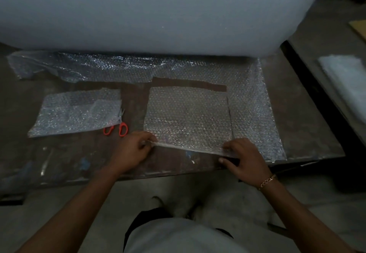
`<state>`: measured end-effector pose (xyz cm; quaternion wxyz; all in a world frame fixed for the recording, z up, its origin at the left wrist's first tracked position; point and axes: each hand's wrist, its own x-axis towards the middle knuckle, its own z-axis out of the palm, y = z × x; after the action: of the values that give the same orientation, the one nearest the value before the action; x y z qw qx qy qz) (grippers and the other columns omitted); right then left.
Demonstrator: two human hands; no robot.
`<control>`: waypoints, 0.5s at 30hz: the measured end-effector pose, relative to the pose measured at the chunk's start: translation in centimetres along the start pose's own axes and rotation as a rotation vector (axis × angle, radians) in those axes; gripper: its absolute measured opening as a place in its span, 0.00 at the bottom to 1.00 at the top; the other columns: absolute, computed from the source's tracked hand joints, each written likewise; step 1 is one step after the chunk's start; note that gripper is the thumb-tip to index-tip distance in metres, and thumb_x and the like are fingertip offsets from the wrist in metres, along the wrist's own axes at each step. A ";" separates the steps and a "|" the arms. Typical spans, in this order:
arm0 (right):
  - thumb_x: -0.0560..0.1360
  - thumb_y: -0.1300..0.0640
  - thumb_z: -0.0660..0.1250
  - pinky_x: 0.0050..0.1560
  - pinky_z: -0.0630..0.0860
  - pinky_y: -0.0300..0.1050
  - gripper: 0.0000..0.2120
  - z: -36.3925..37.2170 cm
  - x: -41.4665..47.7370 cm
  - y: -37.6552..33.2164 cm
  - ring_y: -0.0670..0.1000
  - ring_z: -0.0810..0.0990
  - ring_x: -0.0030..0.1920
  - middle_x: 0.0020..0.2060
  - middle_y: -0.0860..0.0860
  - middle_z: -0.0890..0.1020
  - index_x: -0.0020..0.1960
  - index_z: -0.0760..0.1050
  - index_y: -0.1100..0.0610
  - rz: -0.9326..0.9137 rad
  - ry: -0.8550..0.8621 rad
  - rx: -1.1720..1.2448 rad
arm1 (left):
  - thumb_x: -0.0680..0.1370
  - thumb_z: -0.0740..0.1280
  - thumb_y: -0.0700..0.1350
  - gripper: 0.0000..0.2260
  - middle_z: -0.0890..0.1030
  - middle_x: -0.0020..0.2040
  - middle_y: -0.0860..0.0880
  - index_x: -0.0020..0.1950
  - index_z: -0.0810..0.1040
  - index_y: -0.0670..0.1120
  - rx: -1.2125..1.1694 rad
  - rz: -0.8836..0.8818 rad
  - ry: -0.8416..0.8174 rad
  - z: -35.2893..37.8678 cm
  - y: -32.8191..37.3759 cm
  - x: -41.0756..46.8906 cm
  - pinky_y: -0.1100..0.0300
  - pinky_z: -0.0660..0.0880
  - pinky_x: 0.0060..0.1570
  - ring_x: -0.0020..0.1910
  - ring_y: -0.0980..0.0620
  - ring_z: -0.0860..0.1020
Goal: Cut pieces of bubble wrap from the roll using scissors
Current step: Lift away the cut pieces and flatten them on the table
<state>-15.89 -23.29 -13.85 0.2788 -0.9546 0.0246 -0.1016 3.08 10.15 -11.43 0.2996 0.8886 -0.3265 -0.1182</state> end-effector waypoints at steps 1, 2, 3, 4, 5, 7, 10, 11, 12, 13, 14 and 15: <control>0.73 0.46 0.69 0.51 0.75 0.51 0.13 -0.1 -0.3 0.3 0.50 0.76 0.51 0.49 0.45 0.80 0.53 0.80 0.52 0.004 -0.010 -0.008 | 0.74 0.65 0.51 0.08 0.84 0.47 0.60 0.47 0.83 0.55 -0.122 -0.064 -0.010 -0.2 -0.4 -0.3 0.57 0.76 0.51 0.49 0.60 0.81; 0.73 0.47 0.68 0.50 0.76 0.54 0.11 -0.2 -0.6 0.5 0.50 0.76 0.51 0.49 0.45 0.80 0.52 0.80 0.52 0.010 -0.011 -0.010 | 0.74 0.67 0.51 0.06 0.85 0.46 0.60 0.47 0.83 0.55 -0.233 -0.125 -0.029 -0.4 -0.5 -0.5 0.60 0.76 0.49 0.47 0.62 0.81; 0.73 0.48 0.67 0.49 0.76 0.55 0.10 -0.4 -0.8 0.6 0.50 0.76 0.51 0.48 0.44 0.80 0.50 0.80 0.52 0.025 -0.007 -0.006 | 0.73 0.70 0.51 0.05 0.85 0.45 0.58 0.47 0.84 0.55 -0.328 -0.173 -0.046 -0.6 -0.6 -0.6 0.62 0.75 0.47 0.44 0.62 0.81; 0.73 0.49 0.66 0.47 0.76 0.56 0.10 -0.5 -0.9 0.7 0.50 0.76 0.49 0.46 0.44 0.80 0.49 0.80 0.53 0.036 0.003 0.008 | 0.73 0.72 0.49 0.03 0.85 0.42 0.56 0.46 0.84 0.54 -0.404 -0.200 -0.050 -0.8 -0.7 -0.8 0.63 0.74 0.44 0.42 0.62 0.80; 0.73 0.50 0.66 0.47 0.75 0.55 0.09 -0.8 -0.9 0.6 0.49 0.76 0.48 0.45 0.45 0.80 0.48 0.80 0.53 0.039 0.019 0.030 | 0.73 0.75 0.46 0.02 0.85 0.40 0.55 0.45 0.84 0.52 -0.483 -0.214 -0.047 -1.0 -0.6 -1.0 0.65 0.74 0.42 0.40 0.61 0.80; 0.74 0.53 0.67 0.48 0.74 0.51 0.07 -1.4 -0.6 -0.1 0.48 0.76 0.46 0.43 0.46 0.81 0.46 0.80 0.56 0.032 0.077 0.098 | 0.72 0.77 0.40 0.05 0.84 0.38 0.53 0.41 0.85 0.51 -0.591 -0.230 -0.027 -1.5 -0.5 -1.1 0.69 0.74 0.41 0.39 0.61 0.79; 0.73 0.57 0.72 0.49 0.76 0.43 0.03 -2.3 0.8 -0.8 0.47 0.80 0.45 0.41 0.47 0.83 0.43 0.80 0.57 0.218 0.156 0.438 | 0.73 0.76 0.35 0.08 0.85 0.39 0.51 0.41 0.86 0.48 -0.680 -0.280 0.078 -2.0 -0.4 -0.3 0.70 0.75 0.42 0.39 0.59 0.81; 0.73 0.56 0.74 0.49 0.77 0.44 0.05 -2.5 1.6 -0.9 0.49 0.81 0.45 0.40 0.47 0.83 0.42 0.80 0.57 0.301 0.163 0.591 | 0.73 0.75 0.34 0.07 0.85 0.39 0.51 0.43 0.85 0.45 -0.716 -0.300 0.127 -2.2 -0.2 0.1 0.69 0.76 0.43 0.40 0.58 0.81; 0.73 0.54 0.75 0.50 0.78 0.47 0.07 -2.6 2.4 -0.9 0.52 0.82 0.45 0.40 0.49 0.83 0.41 0.79 0.56 0.363 0.184 0.730 | 0.73 0.74 0.33 0.05 0.85 0.40 0.50 0.46 0.85 0.41 -0.751 -0.314 0.168 -2.3 0.0 0.8 0.68 0.76 0.44 0.41 0.58 0.81; 0.72 0.53 0.75 0.50 0.80 0.50 0.08 -2.6 3.3 -0.8 0.55 0.83 0.46 0.40 0.53 0.83 0.40 0.79 0.54 0.406 0.223 0.820 | 0.74 0.74 0.34 0.05 0.86 0.41 0.50 0.48 0.84 0.39 -0.778 -0.323 0.203 -2.4 0.4 1.4 0.68 0.77 0.46 0.42 0.58 0.82; 0.74 0.54 0.74 0.52 0.81 0.52 0.06 -2.7 4.2 -0.9 0.58 0.83 0.47 0.41 0.56 0.83 0.39 0.79 0.52 0.440 0.258 0.893 | 0.75 0.73 0.34 0.05 0.86 0.42 0.50 0.49 0.84 0.39 -0.799 -0.325 0.229 -2.3 0.6 2.1 0.68 0.78 0.46 0.42 0.58 0.82; 0.76 0.58 0.71 0.52 0.81 0.54 0.08 -2.8 5.2 -1.0 0.59 0.83 0.47 0.41 0.56 0.82 0.39 0.78 0.50 0.469 0.294 0.925 | 0.75 0.73 0.35 0.04 0.86 0.43 0.50 0.49 0.84 0.40 -0.825 -0.334 0.259 -2.2 1.0 2.9 0.68 0.78 0.47 0.43 0.58 0.82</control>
<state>-11.43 -24.44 -10.08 0.6789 -0.6769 0.2287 -0.1692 5.68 8.71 -9.11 0.6433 0.7430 -0.0645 -0.1730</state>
